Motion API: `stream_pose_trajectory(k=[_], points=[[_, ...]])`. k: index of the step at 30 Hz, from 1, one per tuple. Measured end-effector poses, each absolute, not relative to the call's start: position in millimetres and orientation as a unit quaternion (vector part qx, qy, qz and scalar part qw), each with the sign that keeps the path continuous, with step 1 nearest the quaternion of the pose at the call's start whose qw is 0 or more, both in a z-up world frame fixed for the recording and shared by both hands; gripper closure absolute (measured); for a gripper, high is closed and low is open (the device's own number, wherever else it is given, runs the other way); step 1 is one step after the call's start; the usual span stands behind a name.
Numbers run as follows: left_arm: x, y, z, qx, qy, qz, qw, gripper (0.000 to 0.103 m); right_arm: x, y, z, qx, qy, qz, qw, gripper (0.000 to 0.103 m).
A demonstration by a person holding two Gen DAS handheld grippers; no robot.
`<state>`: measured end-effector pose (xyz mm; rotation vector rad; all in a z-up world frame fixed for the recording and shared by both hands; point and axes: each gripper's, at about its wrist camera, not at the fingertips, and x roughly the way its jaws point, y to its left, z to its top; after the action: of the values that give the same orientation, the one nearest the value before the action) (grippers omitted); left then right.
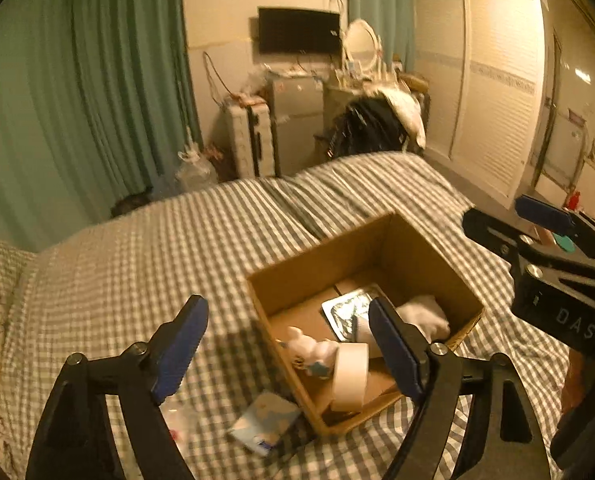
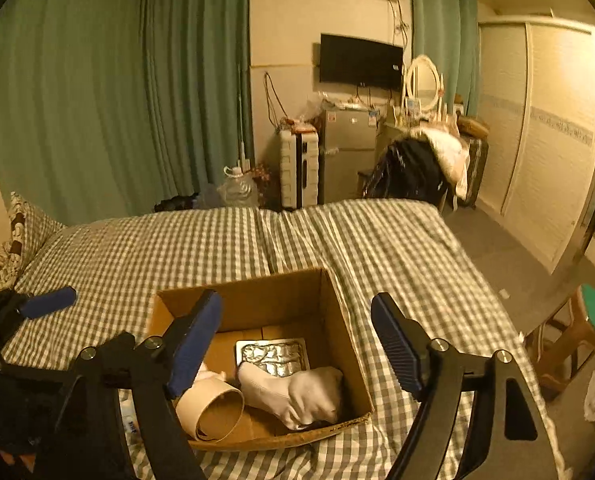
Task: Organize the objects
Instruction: 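Carry the figurine into the box with the left gripper while the right drops the sock in, then grasp the white toothpaste tube with the right gripper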
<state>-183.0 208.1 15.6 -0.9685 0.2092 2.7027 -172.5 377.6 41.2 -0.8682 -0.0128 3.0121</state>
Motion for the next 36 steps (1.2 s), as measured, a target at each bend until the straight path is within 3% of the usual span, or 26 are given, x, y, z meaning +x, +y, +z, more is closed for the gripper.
stream_pose_trajectory(k=[5,8,19,26,36], points=[[-151.7,175.3,57.5,-0.295,0.059,0.947,0.113,0.016,-137.6,352.5,78.9,-0.248,-0.015,0.968,-0.016,0.022],[-127.7,151.0,78.5,-0.269,0.054,0.957,0.093,0.0,-116.3,333.0,99.8,-0.232,-0.027,0.972,-0.033,0.021],[-57.9,38.8,94.0,-0.247,0.018,0.969,0.01,0.0,-56.2,252.8,124.1,-0.211,-0.062,0.969,-0.109,0.014],[-39.9,-31.9,34.0,-0.292,0.003,0.954,-0.072,0.0,-58.5,195.9,76.2,-0.25,-0.091,0.95,-0.162,0.012],[-37.9,-58.2,-88.8,-0.406,-0.036,0.91,-0.079,0.0,-83.4,125.5,-73.4,-0.391,-0.149,0.879,-0.23,0.012]])
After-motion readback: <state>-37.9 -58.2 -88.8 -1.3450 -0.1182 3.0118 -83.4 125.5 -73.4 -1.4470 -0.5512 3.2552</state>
